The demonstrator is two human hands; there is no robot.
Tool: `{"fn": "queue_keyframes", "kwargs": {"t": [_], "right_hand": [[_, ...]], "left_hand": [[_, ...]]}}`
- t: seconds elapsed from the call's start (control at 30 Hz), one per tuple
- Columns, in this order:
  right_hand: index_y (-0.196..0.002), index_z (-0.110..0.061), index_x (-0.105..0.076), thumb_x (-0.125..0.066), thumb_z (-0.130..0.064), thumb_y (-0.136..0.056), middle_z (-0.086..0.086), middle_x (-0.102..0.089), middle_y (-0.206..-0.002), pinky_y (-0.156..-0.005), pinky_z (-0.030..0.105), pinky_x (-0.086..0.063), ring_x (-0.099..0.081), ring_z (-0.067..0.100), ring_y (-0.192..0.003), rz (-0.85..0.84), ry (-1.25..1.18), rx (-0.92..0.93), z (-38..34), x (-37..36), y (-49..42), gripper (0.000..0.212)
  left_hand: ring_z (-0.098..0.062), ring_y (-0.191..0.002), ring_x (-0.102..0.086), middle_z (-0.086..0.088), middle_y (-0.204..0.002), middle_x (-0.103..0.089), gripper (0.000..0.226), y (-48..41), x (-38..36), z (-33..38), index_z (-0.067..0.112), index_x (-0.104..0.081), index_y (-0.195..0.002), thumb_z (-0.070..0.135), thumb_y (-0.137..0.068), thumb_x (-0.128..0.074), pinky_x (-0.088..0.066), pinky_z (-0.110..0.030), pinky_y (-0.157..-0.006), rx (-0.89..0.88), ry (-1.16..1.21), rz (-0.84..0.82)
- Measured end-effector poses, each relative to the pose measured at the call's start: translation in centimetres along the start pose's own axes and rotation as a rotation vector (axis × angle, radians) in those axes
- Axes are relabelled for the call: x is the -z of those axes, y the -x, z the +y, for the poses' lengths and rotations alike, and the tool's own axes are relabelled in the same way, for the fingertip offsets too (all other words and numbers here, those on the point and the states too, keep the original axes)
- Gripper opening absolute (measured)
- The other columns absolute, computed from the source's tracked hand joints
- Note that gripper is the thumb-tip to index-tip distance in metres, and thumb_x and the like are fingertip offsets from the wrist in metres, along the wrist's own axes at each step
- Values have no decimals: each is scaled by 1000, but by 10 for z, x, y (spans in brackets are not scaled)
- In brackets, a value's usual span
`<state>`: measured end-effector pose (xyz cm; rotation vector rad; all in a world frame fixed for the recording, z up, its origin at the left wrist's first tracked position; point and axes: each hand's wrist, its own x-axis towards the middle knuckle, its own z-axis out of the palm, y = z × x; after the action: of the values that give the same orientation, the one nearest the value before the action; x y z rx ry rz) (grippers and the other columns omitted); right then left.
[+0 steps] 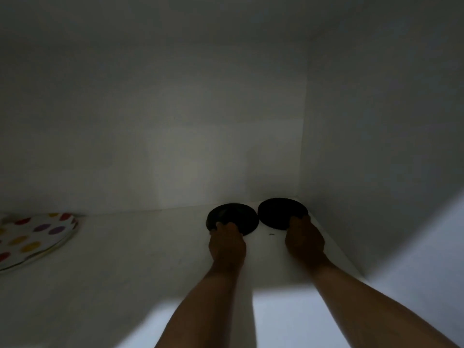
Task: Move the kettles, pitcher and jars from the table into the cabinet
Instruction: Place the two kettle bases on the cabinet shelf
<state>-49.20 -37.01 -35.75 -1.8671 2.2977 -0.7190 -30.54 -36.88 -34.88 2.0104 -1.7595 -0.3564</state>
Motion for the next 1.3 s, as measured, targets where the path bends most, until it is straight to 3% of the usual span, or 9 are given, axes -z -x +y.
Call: {"fn": "queue_keyframes", "kwargs": {"t": [0.13, 0.23, 0.37, 0.43, 0.5, 0.6, 0.8, 1.03, 1.3], "right_hand": [[-103, -2, -64, -44, -6, -97, 17, -66, -111, -73, 30, -41, -63, 31, -97, 78, 40, 44, 4, -14, -9, 22], [-100, -4, -65, -45, -9, -95, 14, -64, -112, -71, 30, -39, -62, 31, -97, 90, 82, 32, 5, -16, -11, 21], [-120, -12, -57, -42, -21, -98, 12, -55, -130, -92, 37, -44, -55, 30, -114, -24, 154, 11, 0, -9, -9, 29], [-135, -15, -49, -42, -29, -98, 11, -47, -143, -106, 41, -36, -46, 31, -129, -128, 149, -12, -1, -2, -8, 40], [-150, -21, -35, -43, -37, -97, 10, -34, -157, -115, 47, -25, -32, 33, -142, -181, 166, -5, 1, 8, -6, 56], [-157, -26, -23, -47, -43, -95, 7, -22, -165, -119, 50, -19, -21, 30, -150, -190, 177, 47, 4, 27, 6, 69], [-160, -27, -14, -46, -49, -98, 0, -11, -168, -120, 42, -22, -15, 24, -153, -218, 174, 131, -8, 68, 59, 73], [-153, -20, -37, -59, -42, -90, 9, -45, -154, -110, 42, -40, -44, 30, -139, -116, 56, 353, -49, 121, 147, 70], [-152, -22, -35, -58, -40, -92, 6, -40, -156, -111, 42, -38, -41, 28, -140, -191, -52, 560, -106, 150, 257, 67]], "left_hand": [[-32, -143, -37, -12, -162, -30, 41, -22, -8, 7, 14, -49, -143, 26, -104, -46, -42, -41, -107, -7, -25, -39], [-38, -149, -26, -12, -167, -19, 54, -30, -6, 7, 16, -36, -154, 34, -104, -45, -35, -45, -115, -25, -62, -95], [-39, -146, -31, -14, -163, -28, 59, -37, -1, 7, 15, -45, -147, 47, -97, -50, -33, -47, -117, -15, -29, -168], [-41, -144, -33, -15, -160, -32, 73, -41, -1, 6, 15, -42, -149, 59, -90, -48, -35, -50, -116, -11, -7, -207], [-41, -150, -18, -15, -165, -20, 86, -40, 2, 7, 19, -27, -157, 64, -86, -45, -28, -53, -119, -25, -9, -225], [-39, -154, 1, -14, -168, 2, 82, -18, 19, 11, 20, -10, -162, 53, -96, -47, -20, -51, -121, -97, -56, -166], [-35, -155, 5, -8, -169, 10, 83, 42, 67, 14, 27, 0, -162, 48, -98, -50, -15, -47, -124, -252, -258, -132], [-34, -155, -5, -8, -170, -1, 81, 147, 136, -2, 29, -9, -161, 45, -95, -53, -17, -47, -124, -284, -355, -33], [-33, -154, -12, -10, -169, -10, 80, 286, 199, -64, 27, -12, -161, 47, -96, -54, -18, -48, -124, -224, -485, -7]]}}
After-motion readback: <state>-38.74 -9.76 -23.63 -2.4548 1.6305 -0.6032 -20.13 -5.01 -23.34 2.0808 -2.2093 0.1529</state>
